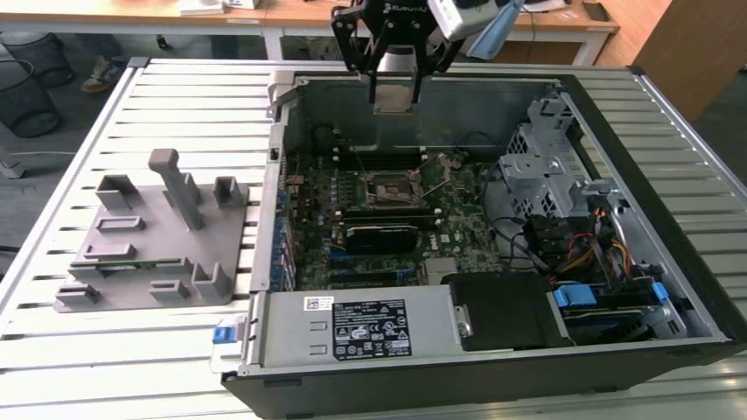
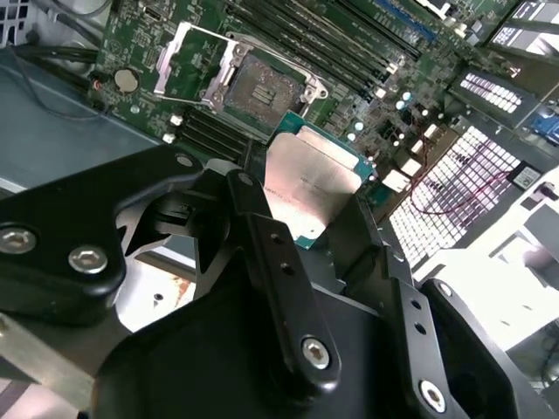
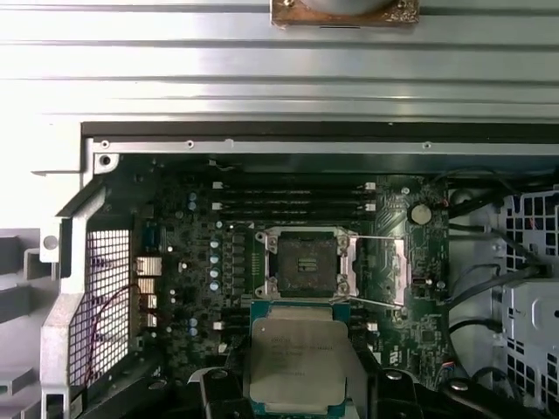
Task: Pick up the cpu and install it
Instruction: 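Place the cpu into insertion slot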
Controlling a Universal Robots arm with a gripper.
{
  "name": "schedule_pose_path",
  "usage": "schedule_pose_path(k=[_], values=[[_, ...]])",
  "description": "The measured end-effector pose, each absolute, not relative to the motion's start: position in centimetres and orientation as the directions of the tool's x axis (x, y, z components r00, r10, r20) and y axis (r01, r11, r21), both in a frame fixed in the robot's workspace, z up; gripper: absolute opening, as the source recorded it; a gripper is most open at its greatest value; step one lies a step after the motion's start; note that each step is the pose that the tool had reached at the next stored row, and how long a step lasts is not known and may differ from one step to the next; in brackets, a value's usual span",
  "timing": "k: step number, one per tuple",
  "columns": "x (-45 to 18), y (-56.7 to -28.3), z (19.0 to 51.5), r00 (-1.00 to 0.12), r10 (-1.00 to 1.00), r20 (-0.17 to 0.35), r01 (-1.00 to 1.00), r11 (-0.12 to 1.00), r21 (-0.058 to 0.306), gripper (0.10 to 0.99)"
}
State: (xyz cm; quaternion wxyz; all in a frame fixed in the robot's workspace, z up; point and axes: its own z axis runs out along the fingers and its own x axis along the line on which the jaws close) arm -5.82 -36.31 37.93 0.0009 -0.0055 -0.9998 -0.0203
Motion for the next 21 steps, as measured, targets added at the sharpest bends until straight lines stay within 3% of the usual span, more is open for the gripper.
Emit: schedule_pose_path(k=[21], values=[[-5.82, -36.31, 37.91, -0.973, 0.232, 0.002, 0.232, 0.972, 0.039, 0.529]])
